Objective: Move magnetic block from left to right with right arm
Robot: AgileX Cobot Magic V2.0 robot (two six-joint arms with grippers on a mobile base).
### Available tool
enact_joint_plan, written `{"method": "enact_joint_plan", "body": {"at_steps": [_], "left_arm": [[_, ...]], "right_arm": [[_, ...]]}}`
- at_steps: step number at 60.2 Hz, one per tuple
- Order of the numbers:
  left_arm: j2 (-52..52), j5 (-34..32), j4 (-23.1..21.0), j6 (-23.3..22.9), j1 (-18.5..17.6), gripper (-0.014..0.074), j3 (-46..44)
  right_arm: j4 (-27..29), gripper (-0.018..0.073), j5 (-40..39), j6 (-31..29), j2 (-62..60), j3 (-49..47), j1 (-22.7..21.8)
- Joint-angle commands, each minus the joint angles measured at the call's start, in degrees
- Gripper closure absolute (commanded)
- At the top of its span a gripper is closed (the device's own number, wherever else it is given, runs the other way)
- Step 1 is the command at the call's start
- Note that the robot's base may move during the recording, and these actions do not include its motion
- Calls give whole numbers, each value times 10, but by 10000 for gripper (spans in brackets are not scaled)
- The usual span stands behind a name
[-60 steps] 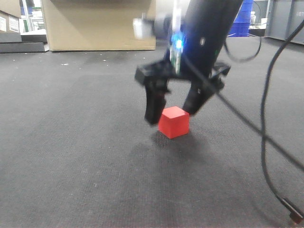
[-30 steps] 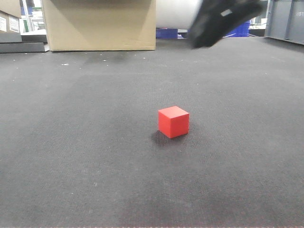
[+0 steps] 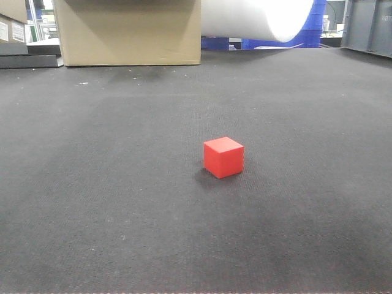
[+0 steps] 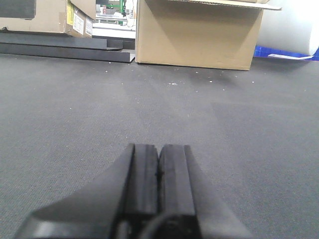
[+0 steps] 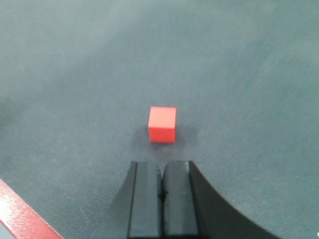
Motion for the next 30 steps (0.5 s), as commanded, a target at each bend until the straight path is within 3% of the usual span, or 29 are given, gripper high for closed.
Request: {"method": "enact_joint_plan", "body": {"at_steps": [1,30], "left_arm": [[-8,-51,0,-2,-3,713,6],[-8,-51,0,-2,-3,713,6]], "right_arm": [[10,489,-59,1,-45,5,0],[12,492,-46,1,-97,19,0]]}}
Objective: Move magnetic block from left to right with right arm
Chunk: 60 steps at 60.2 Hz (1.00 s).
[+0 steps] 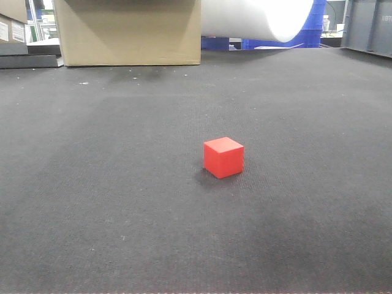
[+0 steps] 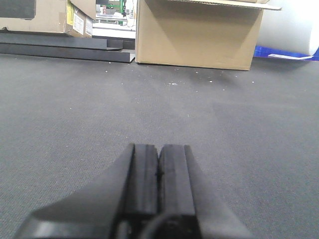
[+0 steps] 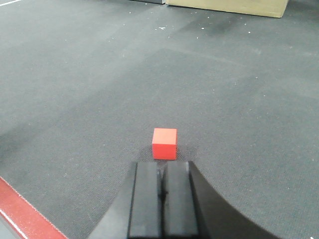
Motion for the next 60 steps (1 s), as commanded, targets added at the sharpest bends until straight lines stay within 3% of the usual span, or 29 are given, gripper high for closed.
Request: {"method": "enact_joint_plan", "body": {"at_steps": [1,19,26,38,50,60], "left_arm": [[-8,-51,0,-2,-3,713,6],[-8,-51,0,-2,-3,713,6],[-8,-51,0,-2,-3,713,6],[-8,-51,0,-2,-3,713,6],[-8,-51,0,-2,-3,713,6],[-8,-51,0,-2,-3,713,6]], "right_arm": [[7,492,-46,0,2,-15,0],[11,492,-49,0,2,-14,0],[11,492,-51,0,-1,-14,-19],[-9,492,-46,0,-13,-9,-118],[-23,492,-76,0,-94,63,-238],[-23,492,-108,0,-179,135,-296]]}}
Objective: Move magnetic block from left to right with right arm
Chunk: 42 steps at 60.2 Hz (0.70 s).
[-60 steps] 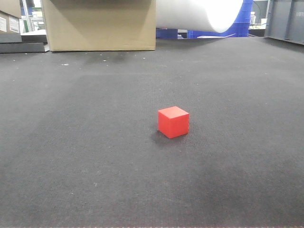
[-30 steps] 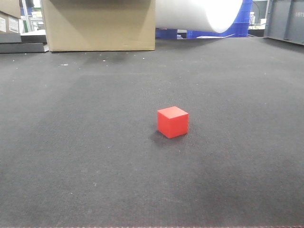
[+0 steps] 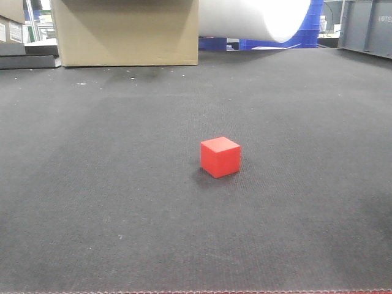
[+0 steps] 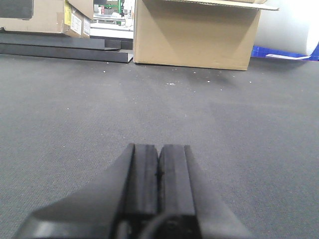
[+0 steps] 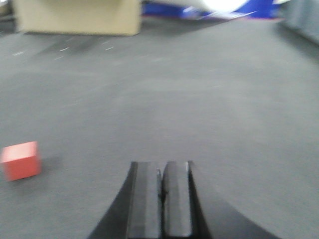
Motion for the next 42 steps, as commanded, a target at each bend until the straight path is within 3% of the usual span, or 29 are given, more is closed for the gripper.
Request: {"method": "enact_joint_plan", "body": {"at_steps": [1,18,42], "left_arm": [[-8,-51,0,-2,-3,712,6],[-8,-51,0,-2,-3,713,6],[-8,-51,0,-2,-3,713,6]], "right_arm": [[-5,492,-79,0,-33,22,-30],[-4,492,-178,0,-90,124,-61],[-6,492,-154,0,-92,122,-61]]}}
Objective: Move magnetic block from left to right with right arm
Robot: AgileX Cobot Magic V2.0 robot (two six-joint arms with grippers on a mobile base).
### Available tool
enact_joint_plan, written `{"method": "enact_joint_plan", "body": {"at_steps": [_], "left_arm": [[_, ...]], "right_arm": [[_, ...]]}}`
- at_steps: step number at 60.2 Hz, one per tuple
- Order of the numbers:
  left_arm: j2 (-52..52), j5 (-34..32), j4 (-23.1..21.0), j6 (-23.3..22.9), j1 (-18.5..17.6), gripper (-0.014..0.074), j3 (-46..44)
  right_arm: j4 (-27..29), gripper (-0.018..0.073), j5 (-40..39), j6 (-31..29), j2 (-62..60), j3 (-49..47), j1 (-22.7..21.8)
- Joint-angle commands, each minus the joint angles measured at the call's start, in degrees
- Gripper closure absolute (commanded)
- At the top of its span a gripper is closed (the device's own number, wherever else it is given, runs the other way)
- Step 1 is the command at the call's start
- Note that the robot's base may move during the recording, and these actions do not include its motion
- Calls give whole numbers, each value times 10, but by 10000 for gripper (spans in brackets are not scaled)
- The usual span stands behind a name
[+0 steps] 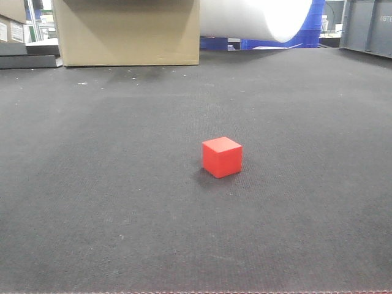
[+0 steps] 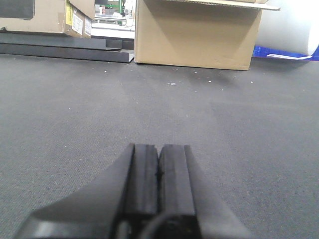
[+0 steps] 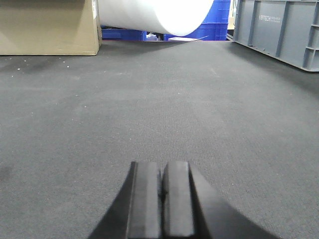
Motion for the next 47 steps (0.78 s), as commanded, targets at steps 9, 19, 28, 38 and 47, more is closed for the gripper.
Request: {"method": "enact_joint_plan", "body": {"at_steps": [9,19,28,38,47], "left_arm": [[-8,-51,0,-2,-3,713,6],[-8,-51,0,-2,-3,713,6],[-8,-51,0,-2,-3,713,6],[-8,-51,0,-2,-3,712,6],[-8,-51,0,-2,-3,713,6]], "right_arm": [[-5,492,-52,0,-11,-3,-4],[-5,492,-52,0,-11,-3,-4],[-5,492,-52,0,-11,-3,-4],[-5,492,-52,0,-11,-3,-4],[-5,492,-52,0,-11,-3,-4]]}}
